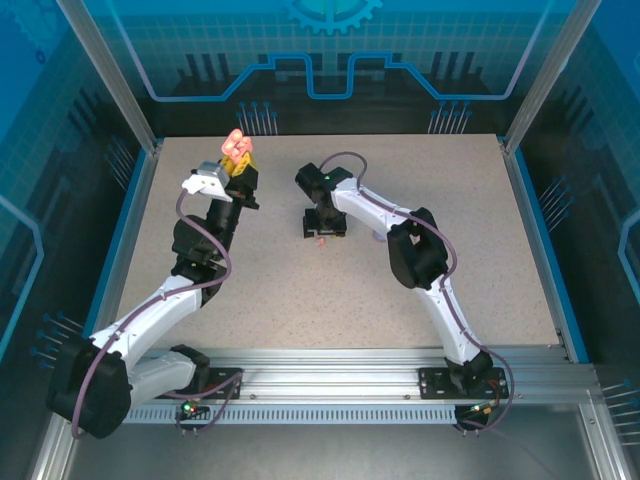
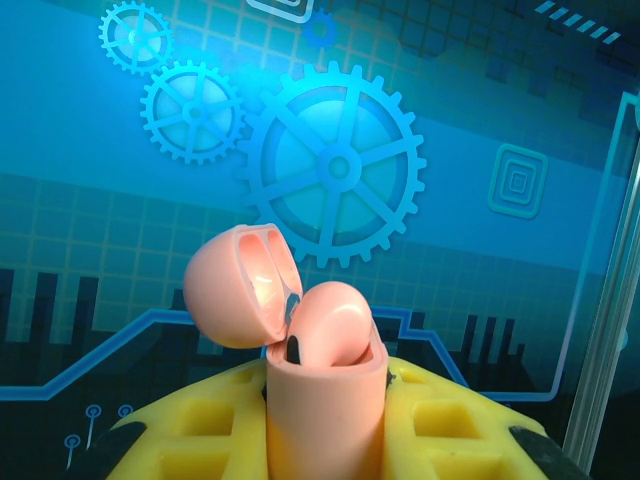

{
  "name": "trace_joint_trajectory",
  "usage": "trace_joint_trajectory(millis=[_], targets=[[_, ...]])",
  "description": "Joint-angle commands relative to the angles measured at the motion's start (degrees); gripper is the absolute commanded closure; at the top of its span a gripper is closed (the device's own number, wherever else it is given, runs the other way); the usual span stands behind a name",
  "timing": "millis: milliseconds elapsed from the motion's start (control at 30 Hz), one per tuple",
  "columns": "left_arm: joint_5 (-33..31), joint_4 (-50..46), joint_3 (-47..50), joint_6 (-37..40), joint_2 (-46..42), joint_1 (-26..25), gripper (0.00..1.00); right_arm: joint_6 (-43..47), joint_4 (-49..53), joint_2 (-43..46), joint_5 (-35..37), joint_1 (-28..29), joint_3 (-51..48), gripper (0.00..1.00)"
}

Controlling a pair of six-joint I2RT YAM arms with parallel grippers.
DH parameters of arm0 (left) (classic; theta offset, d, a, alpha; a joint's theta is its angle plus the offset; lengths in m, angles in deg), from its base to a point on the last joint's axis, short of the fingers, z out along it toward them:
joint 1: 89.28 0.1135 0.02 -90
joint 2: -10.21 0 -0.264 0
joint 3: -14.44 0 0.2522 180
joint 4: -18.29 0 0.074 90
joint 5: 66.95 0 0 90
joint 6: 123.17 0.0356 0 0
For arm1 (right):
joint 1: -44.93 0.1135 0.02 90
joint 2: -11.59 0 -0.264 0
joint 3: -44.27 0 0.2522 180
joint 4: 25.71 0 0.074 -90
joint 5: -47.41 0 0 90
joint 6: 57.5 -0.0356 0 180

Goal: Insert wireless bluetooth earbuds into charging case

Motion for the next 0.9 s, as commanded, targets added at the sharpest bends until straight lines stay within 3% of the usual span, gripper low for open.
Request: trace_joint_trajectory(millis=[0, 867], targets=[[0.74, 1.93, -1.48, -0.61, 0.29, 0.57, 1.0, -5.63, 3.33, 0.23, 1.87, 1.22, 2.93, 0.42], [0.6, 2.46, -1.13, -0.77, 0.71, 0.59, 1.0, -8.09, 7.95, -8.03, 6.93, 2.28, 8.98, 0.52]])
